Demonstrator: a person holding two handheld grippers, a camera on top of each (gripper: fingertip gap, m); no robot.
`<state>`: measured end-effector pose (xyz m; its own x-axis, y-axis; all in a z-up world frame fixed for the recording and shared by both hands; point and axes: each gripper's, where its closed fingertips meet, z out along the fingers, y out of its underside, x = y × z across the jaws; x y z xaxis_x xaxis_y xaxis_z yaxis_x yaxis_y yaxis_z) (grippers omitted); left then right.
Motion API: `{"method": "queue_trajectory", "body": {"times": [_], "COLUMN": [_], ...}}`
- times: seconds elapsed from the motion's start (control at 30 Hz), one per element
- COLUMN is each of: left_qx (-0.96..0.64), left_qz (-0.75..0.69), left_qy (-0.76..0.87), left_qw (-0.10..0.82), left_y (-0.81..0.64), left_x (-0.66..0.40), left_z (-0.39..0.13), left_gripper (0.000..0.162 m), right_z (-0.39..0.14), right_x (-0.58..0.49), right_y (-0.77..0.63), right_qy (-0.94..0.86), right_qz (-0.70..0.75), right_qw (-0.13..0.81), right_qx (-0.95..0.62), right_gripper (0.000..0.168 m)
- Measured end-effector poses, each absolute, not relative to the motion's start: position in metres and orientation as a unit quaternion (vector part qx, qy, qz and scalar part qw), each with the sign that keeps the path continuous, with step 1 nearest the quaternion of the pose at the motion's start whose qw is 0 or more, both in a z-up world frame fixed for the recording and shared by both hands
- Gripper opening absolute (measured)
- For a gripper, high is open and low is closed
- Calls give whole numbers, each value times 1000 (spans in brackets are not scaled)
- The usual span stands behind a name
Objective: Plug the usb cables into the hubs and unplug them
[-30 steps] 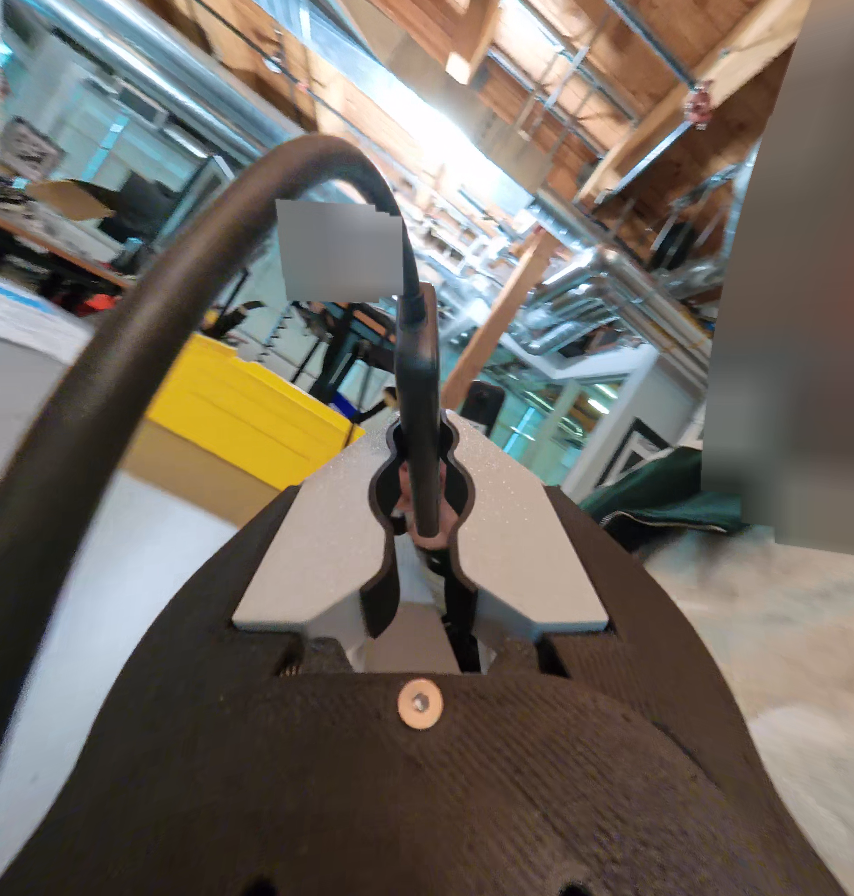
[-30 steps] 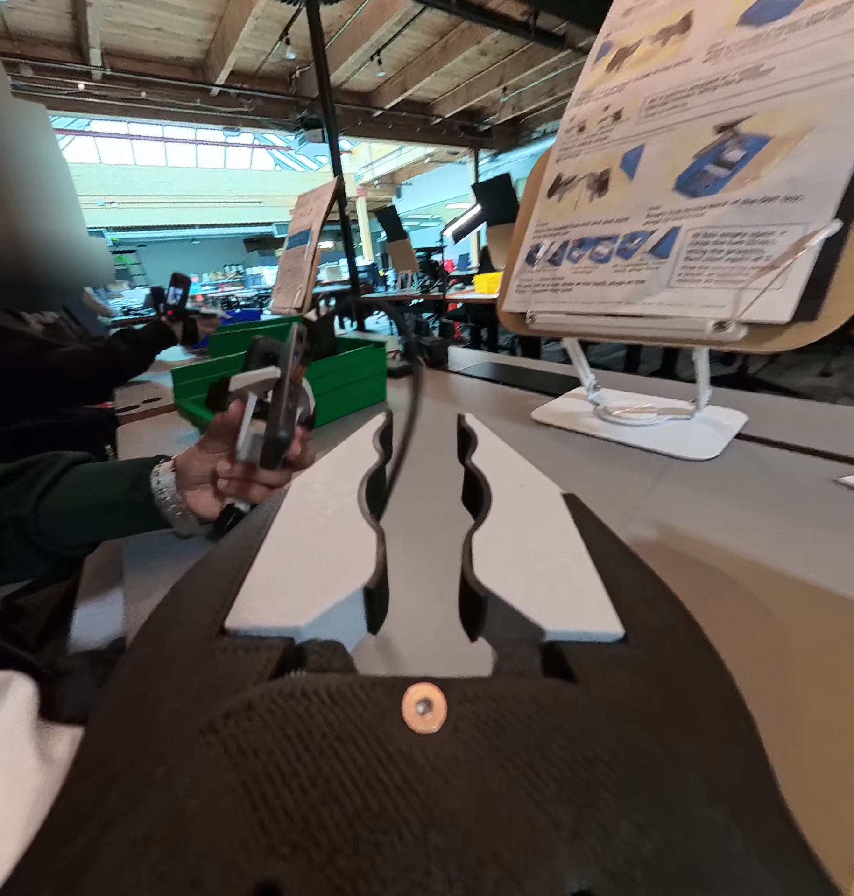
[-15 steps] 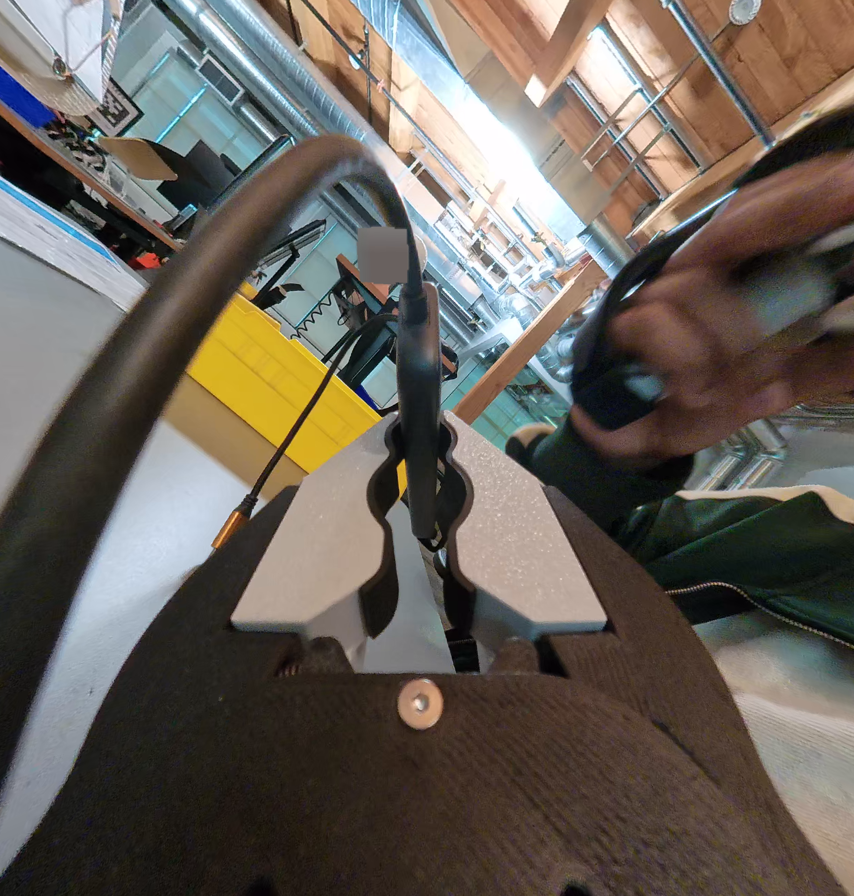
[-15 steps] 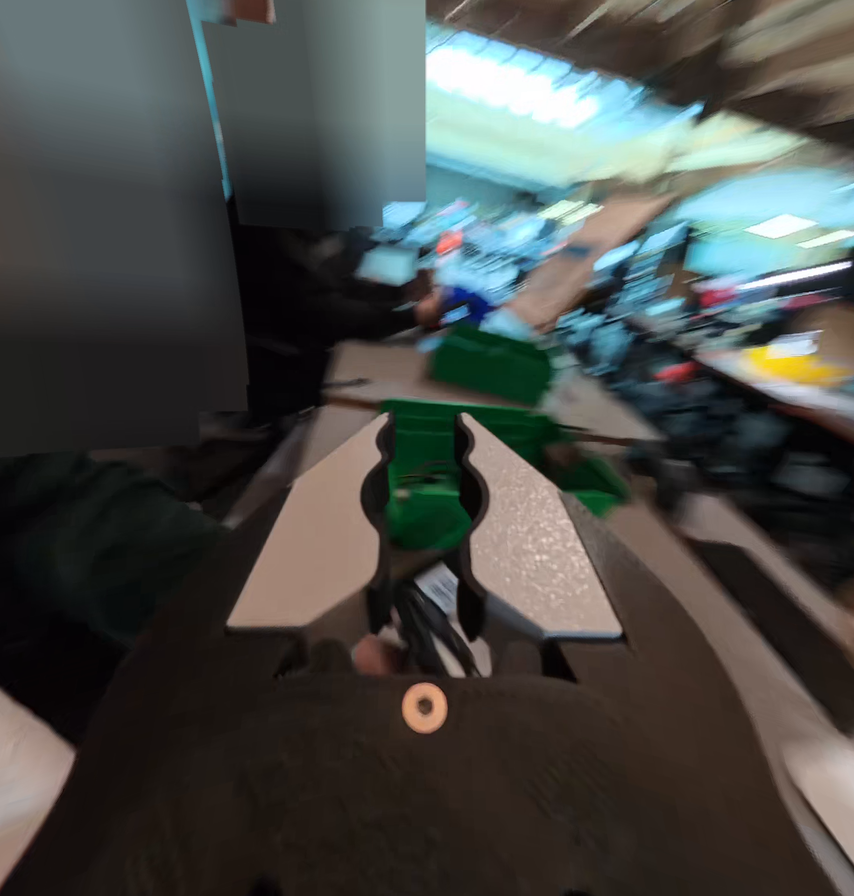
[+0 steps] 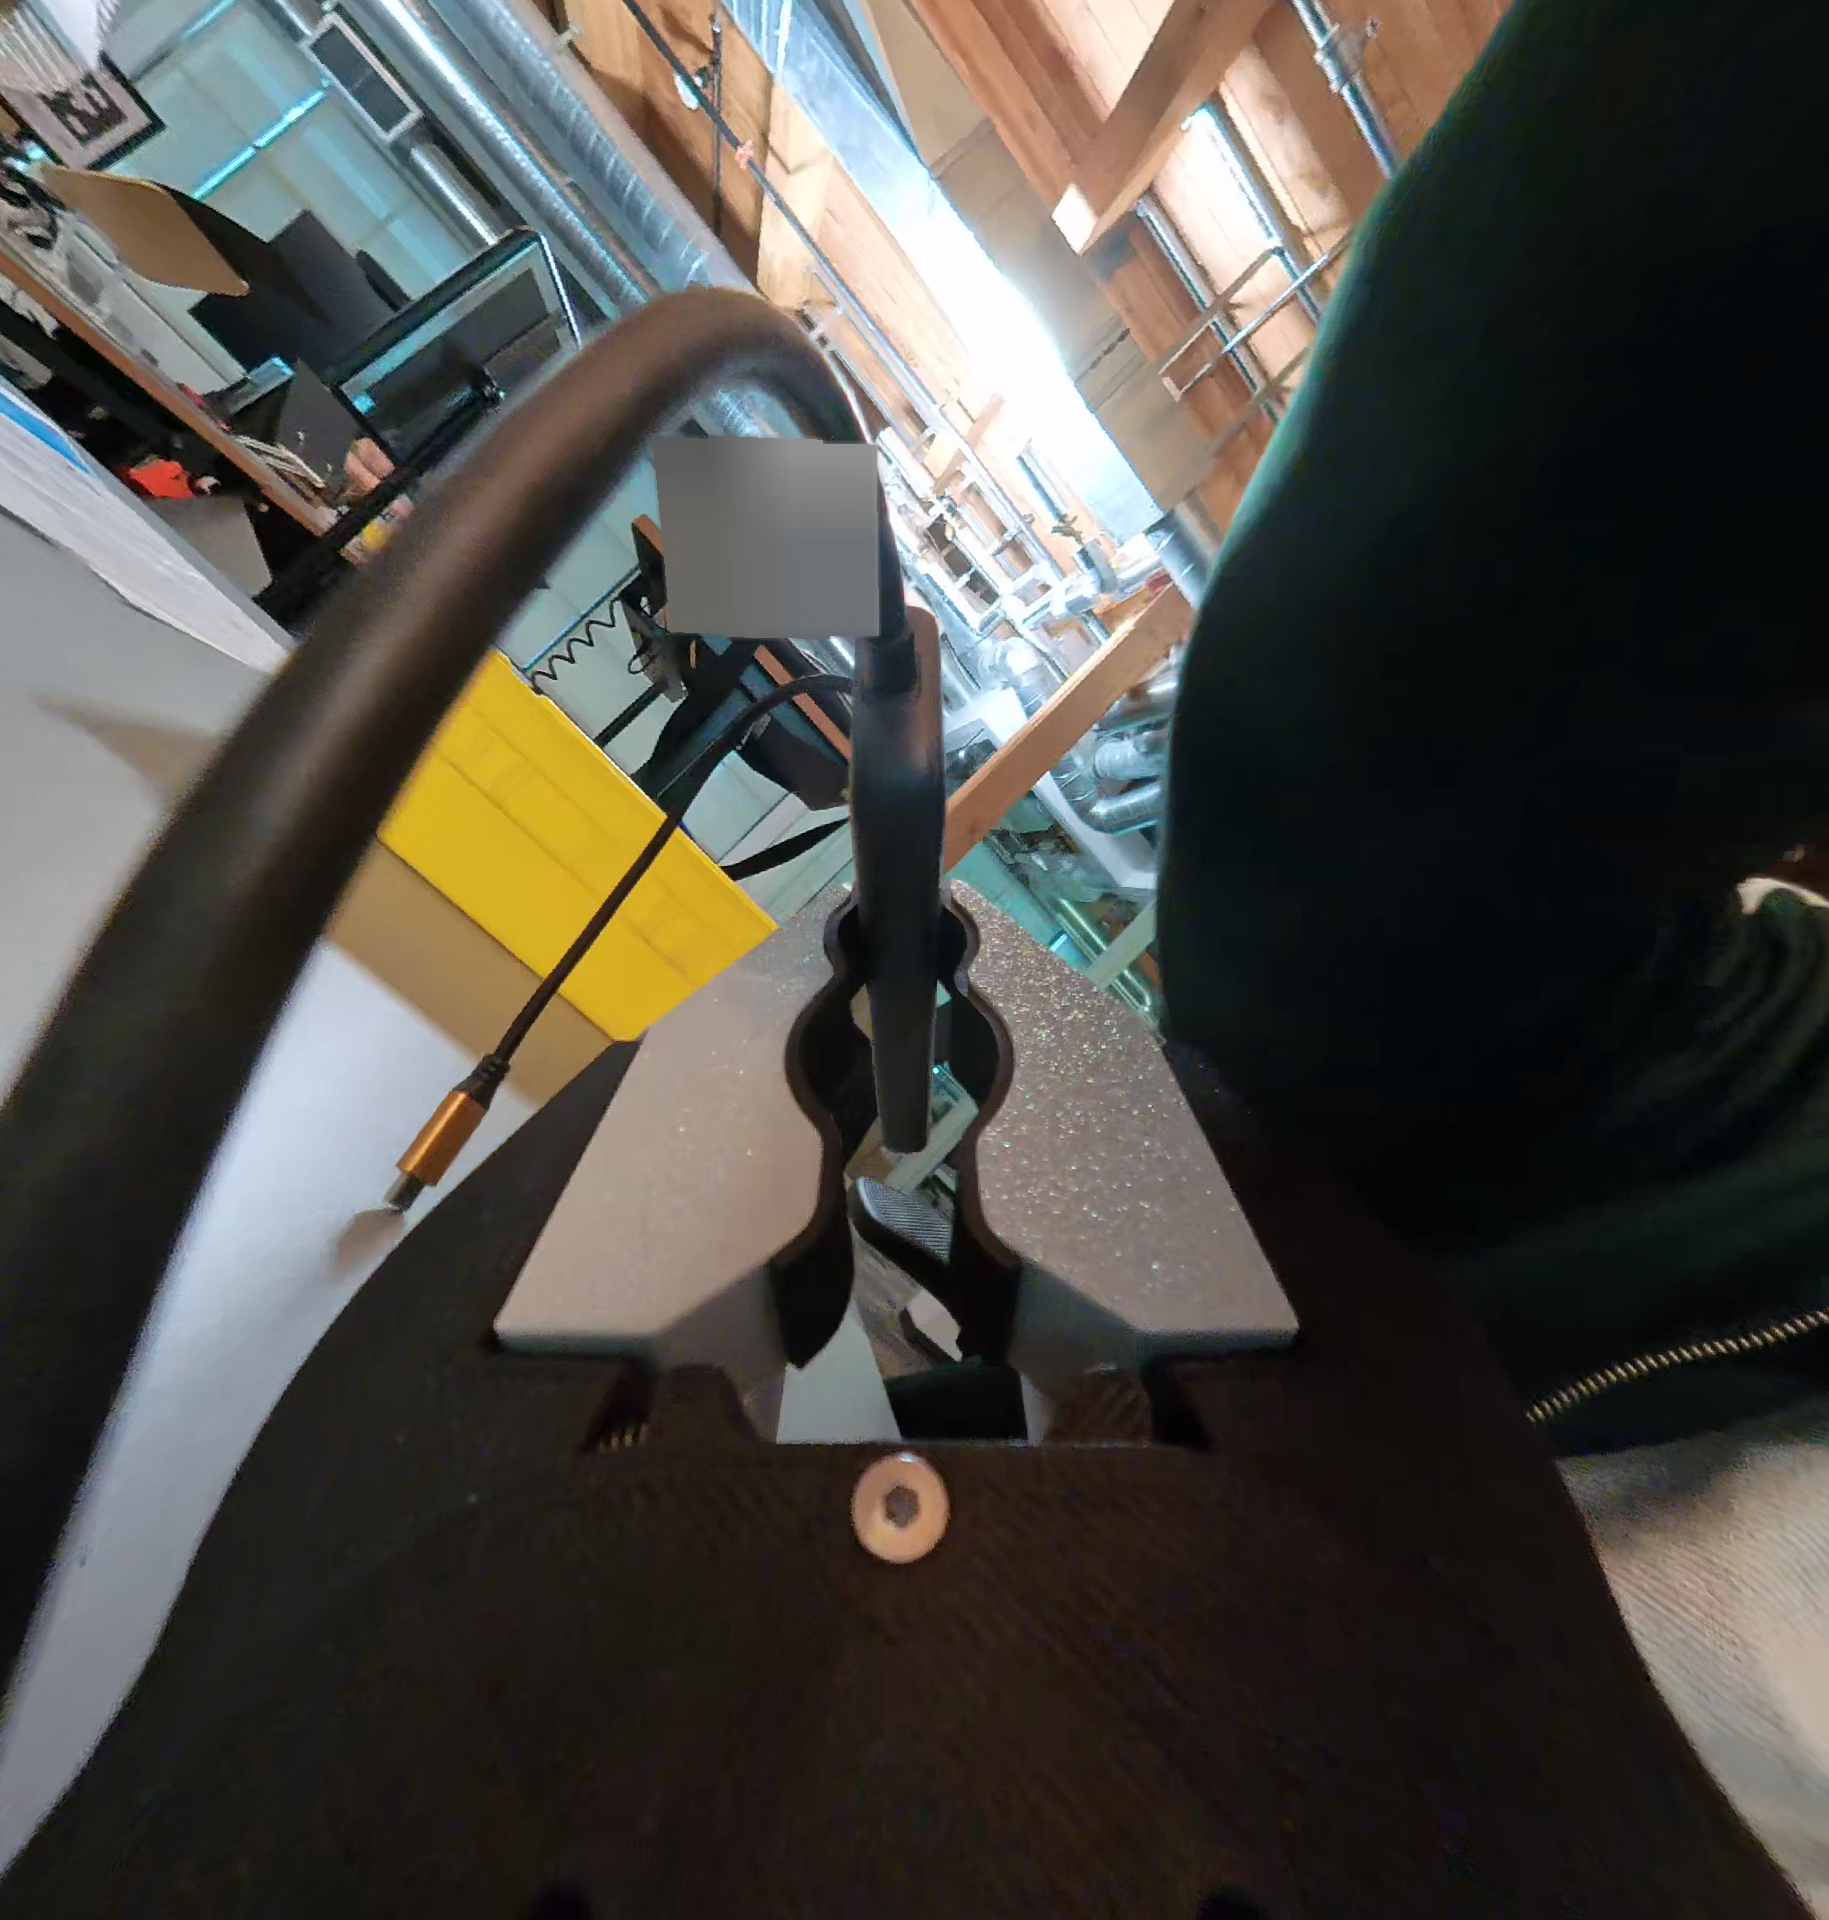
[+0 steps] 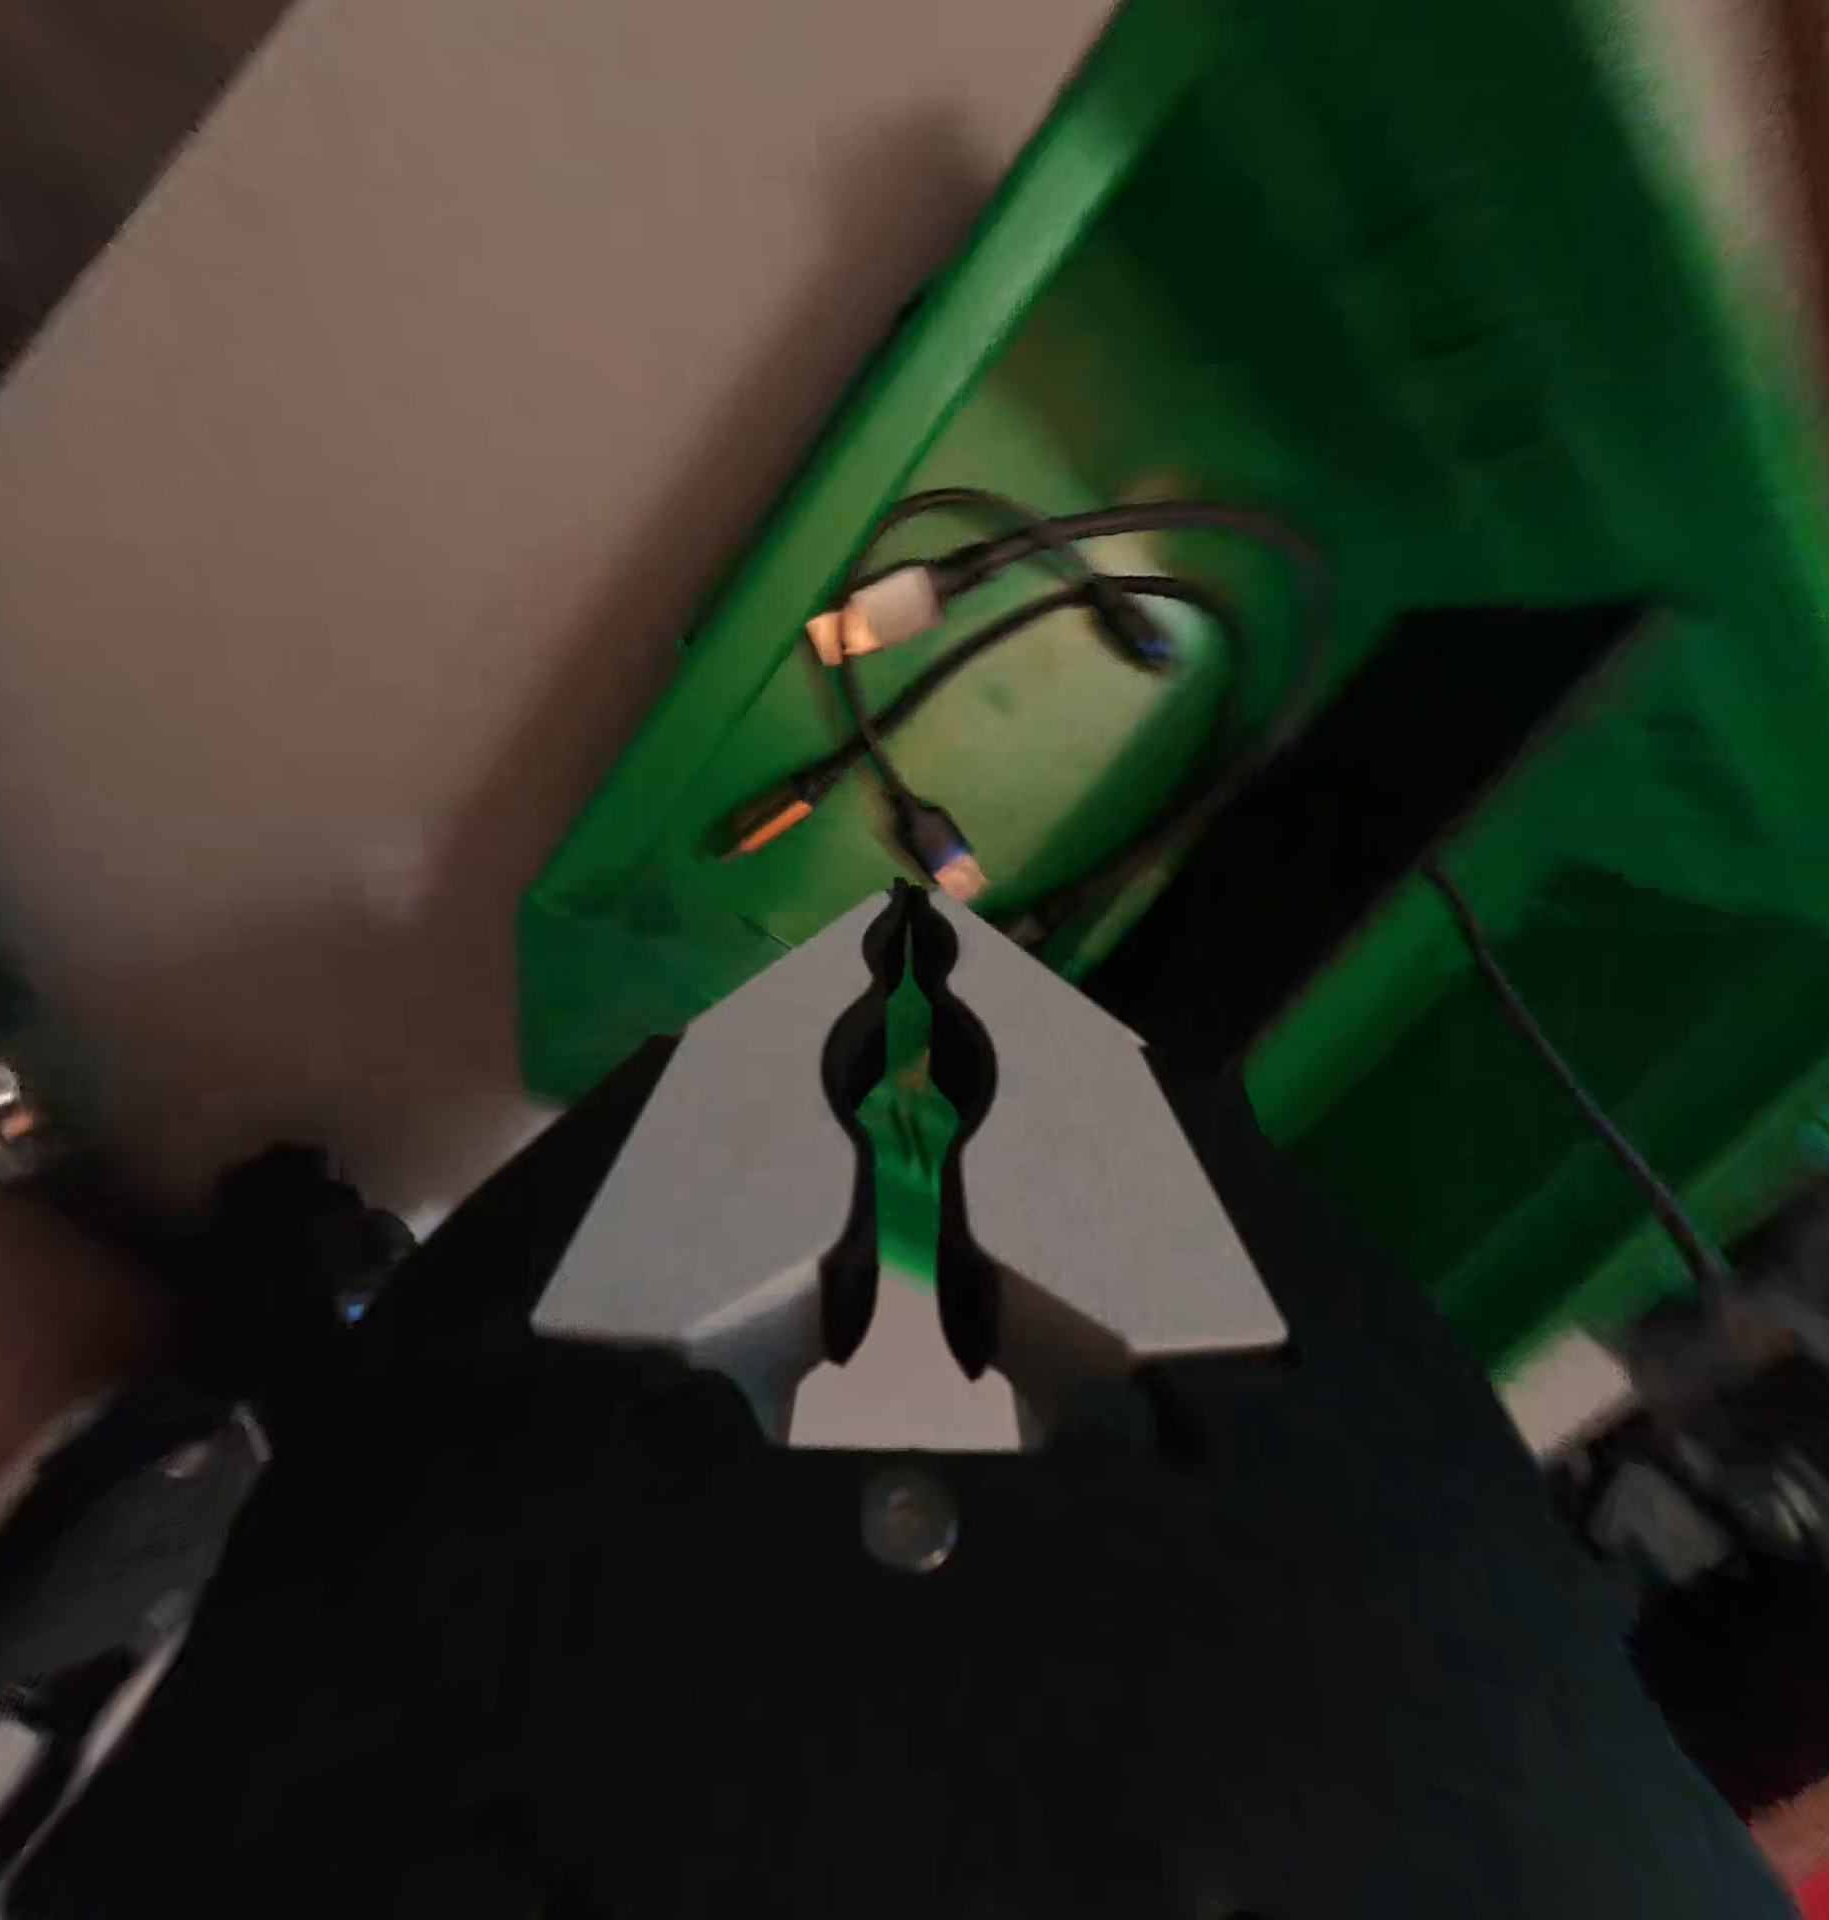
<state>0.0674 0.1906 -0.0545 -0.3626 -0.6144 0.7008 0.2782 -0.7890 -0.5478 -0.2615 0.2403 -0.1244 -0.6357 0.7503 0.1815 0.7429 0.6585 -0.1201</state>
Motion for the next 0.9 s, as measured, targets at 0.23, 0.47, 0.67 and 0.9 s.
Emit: {"method": "queue_trajectory", "body": {"times": [0.23,0.47,0.67,0.9], "left_qx": [-487,-479,-483,-492], "left_qz": [-812,-822,-820,-810], "left_qy": [166,153,160,161], "left_qw": [275,269,264,275], "left_y": [193,195,192,195], "left_x": [65,62,66,66], "left_z": [-52,-49,-52,-53], "left_gripper": [8,8,8,8], "right_z": [-177,-178,-100,31], "right_x": [-268,-272,-286,-247], "right_y": [243,246,244,225], "right_qy": [-936,-939,-901,-737], "right_qz": [-19,-35,73,321], "right_qw": [-6,11,138,295], "right_qx": [-352,-342,-404,-517], "right_gripper": [18,2,2,2]}}
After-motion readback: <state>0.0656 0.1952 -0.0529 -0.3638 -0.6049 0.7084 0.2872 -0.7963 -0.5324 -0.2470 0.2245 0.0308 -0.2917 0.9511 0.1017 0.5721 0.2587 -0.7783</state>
